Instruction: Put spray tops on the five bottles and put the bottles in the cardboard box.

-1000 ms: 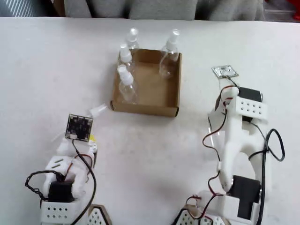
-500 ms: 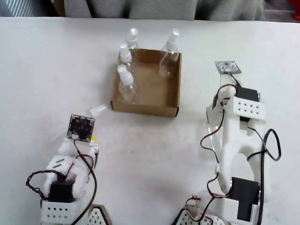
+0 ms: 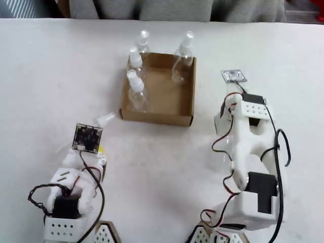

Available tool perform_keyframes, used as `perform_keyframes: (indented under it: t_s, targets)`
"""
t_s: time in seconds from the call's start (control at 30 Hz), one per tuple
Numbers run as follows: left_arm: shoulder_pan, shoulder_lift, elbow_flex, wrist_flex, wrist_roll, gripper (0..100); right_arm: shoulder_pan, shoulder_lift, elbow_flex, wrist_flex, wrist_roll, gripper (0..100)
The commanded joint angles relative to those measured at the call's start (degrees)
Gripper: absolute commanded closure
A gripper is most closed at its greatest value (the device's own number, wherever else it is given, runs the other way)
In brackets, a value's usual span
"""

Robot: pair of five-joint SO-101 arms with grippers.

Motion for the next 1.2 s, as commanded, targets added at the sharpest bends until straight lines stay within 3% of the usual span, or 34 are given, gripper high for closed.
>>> perform_keyframes:
  t_s: [0.0, 0.37, 0.53, 0.67, 0.83, 1.17]
  targets:
    - [0.84, -0.40, -0.18, -1.85, -0.70, 98, -0.84, -0.84, -4.04, 2.51, -5.36, 81.2]
    - [0.84, -0.40, -0.18, -1.76, -0.70, 97, 1.36, -0.92, -4.31, 2.24, -6.77, 80.6]
    - [0.84, -0.40, -0.18, -1.67, -0.70, 97, 1.36, -0.92, -4.13, 2.59, -12.75, 71.5]
    - [0.84, -0.40, -0.18, -1.67, -0.70, 97, 1.27, -1.01, -4.04, 4.97, -13.36, 73.2]
    - [0.84, -0.40, -0.18, -1.67, -0.70, 97, 1.27, -0.40, -3.87, 6.46, -19.52, 75.6]
    - [0.84, -0.40, -0.18, -1.49, -0.70, 97, 1.10, 4.62, -3.16, 2.59, -19.69, 75.6]
